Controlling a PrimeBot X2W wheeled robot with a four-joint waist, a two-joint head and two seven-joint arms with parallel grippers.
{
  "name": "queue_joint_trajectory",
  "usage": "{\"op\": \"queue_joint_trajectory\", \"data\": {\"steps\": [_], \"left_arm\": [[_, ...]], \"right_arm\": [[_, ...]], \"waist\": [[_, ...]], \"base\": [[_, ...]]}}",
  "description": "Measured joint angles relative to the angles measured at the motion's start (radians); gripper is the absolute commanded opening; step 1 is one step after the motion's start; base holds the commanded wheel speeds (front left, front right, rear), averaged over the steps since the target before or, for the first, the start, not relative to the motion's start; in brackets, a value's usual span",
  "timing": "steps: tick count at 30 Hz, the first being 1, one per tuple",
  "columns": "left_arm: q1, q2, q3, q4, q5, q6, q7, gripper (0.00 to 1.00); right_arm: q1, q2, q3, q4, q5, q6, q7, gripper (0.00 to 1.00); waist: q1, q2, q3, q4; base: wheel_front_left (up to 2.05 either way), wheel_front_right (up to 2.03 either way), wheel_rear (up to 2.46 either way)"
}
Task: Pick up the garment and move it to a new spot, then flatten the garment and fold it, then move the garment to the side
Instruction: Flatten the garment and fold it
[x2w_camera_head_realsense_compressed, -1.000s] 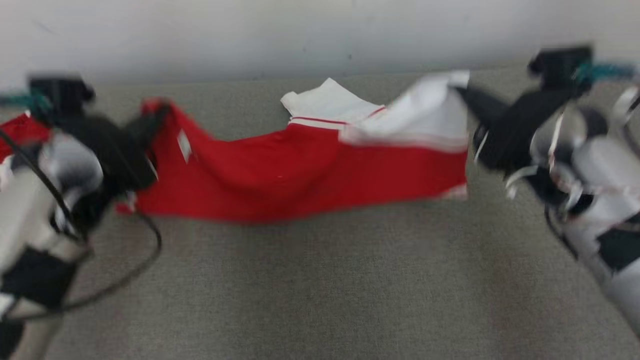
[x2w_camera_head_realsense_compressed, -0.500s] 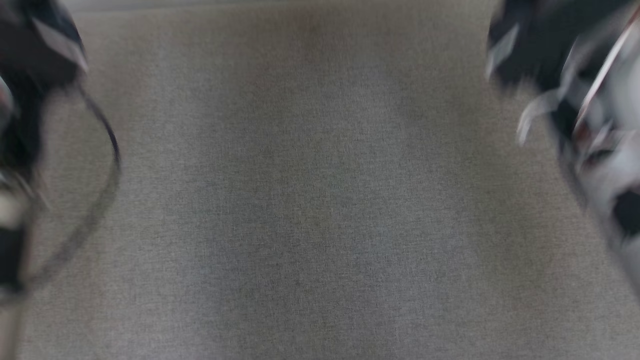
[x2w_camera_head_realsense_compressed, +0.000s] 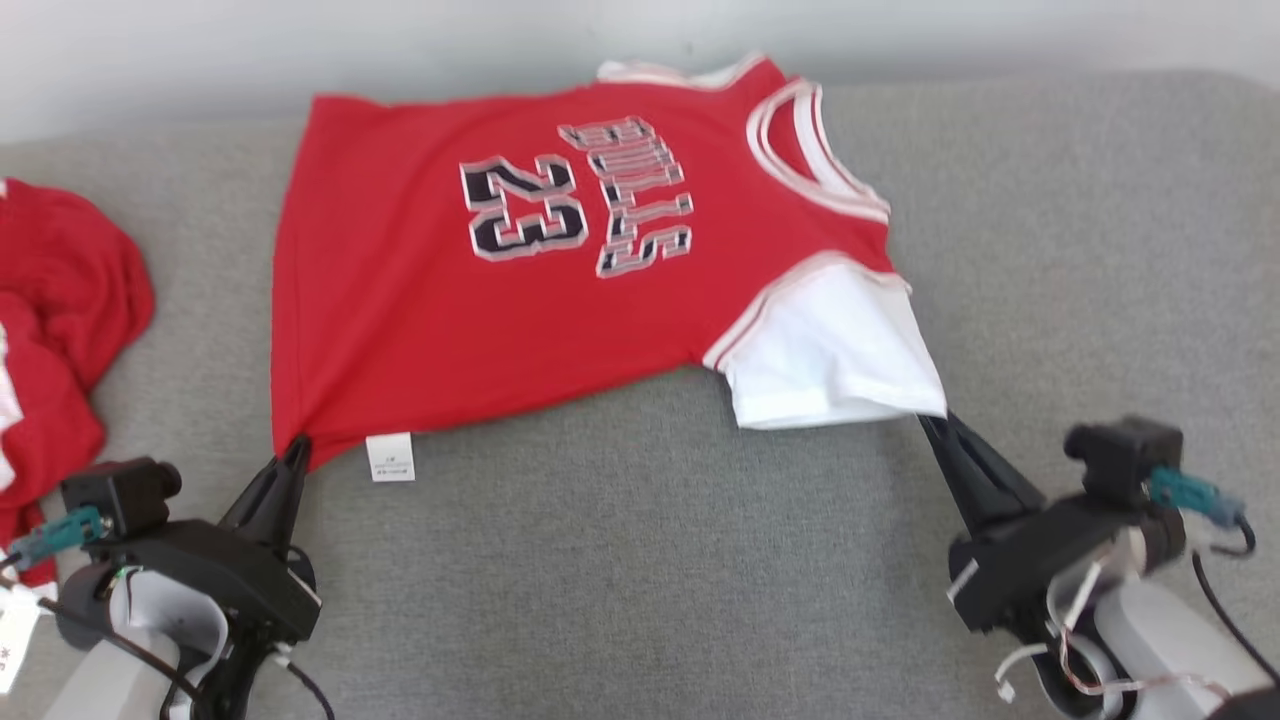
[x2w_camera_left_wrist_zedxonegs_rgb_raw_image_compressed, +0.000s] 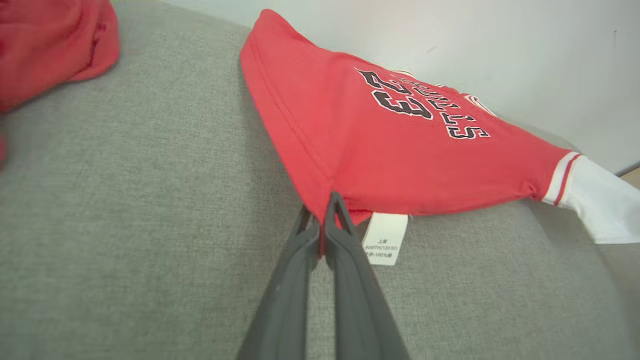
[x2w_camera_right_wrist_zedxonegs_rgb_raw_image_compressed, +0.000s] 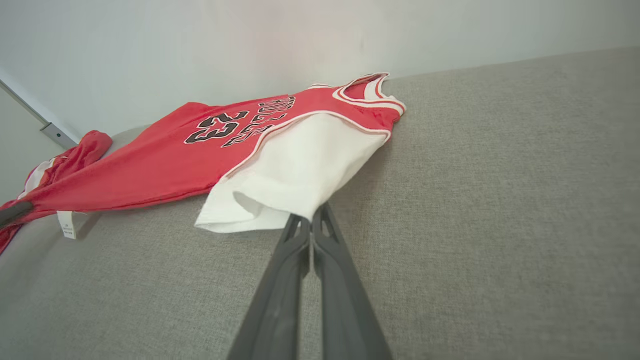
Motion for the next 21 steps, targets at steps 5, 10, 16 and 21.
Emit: {"op": "queue_joint_trajectory", "data": {"steps": [5, 10, 16, 21], "left_arm": [[0.043, 0.009, -0.016, 0.039, 0.026, 0.0, -0.038, 0.0], [0.153, 0.016, -0.045, 0.074, 0.037, 0.009, -0.047, 0.0], [0.26, 0.008, -0.085, 0.08, 0.064, 0.037, -0.052, 0.0], [0.308, 0.004, -0.098, 0.079, 0.081, 0.062, -0.06, 0.0]], "right_arm": [[0.106, -0.006, -0.008, -0.002, 0.013, -0.014, -0.03, 0.0], [0.212, -0.031, 0.023, 0.004, 0.014, -0.024, -0.024, 0.0], [0.327, -0.063, 0.067, 0.002, -0.008, -0.045, -0.006, 0.0], [0.354, -0.065, 0.091, -0.006, -0.018, -0.059, 0.016, 0.0]], "waist": [[0.0001, 0.0, -0.084, 0.01], [0.0002, 0.0, -0.157, 0.014], [0.0001, 0.0, -0.232, 0.007], [0.0002, 0.0, -0.272, -0.004]], "base": [[0.0, 0.0, 0.0], [0.0, 0.0, 0.0], [0.0, 0.0, 0.0], [0.0, 0.0, 0.0]]}}
